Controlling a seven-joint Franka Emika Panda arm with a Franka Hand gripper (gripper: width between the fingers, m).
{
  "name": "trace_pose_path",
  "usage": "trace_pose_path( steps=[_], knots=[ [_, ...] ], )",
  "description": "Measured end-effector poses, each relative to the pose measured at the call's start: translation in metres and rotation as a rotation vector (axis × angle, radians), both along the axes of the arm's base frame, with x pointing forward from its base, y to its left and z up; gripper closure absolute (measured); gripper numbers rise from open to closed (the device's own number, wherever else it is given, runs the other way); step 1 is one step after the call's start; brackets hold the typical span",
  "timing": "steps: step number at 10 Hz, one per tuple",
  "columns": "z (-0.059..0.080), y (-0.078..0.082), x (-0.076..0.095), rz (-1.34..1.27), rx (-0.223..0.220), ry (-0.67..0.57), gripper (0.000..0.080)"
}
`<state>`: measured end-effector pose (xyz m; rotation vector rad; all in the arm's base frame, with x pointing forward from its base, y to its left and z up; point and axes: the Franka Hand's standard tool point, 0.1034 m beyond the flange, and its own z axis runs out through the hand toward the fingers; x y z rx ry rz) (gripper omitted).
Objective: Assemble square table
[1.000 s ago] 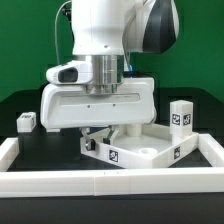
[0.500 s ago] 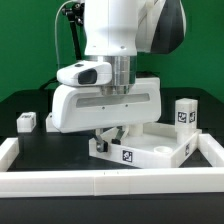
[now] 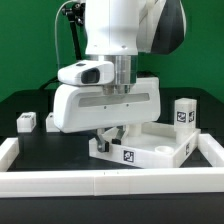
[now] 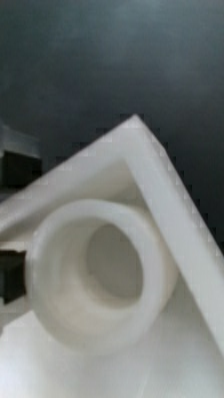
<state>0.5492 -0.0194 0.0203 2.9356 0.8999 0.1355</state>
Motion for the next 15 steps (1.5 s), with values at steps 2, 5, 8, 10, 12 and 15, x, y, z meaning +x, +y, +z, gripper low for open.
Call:
trace_pose_path(
  steps=[2,5,8,10,12,15],
  knots=[
    [0.001,0.013,0.009,0.098,-0.017,0.004,0.0644],
    [-0.003,0.018,0.011,0.161,-0.045,0.038,0.0644],
    [-0.003,0.017,0.011,0.174,-0.047,0.038,0.0645],
    [-0.001,0.022,0.017,0.247,-0.051,0.032,0.0651],
    [-0.002,0.028,0.027,0.337,-0.066,0.026,0.0654],
    [-0.003,0.030,0.031,0.383,-0.082,0.024,0.0655]
  ],
)
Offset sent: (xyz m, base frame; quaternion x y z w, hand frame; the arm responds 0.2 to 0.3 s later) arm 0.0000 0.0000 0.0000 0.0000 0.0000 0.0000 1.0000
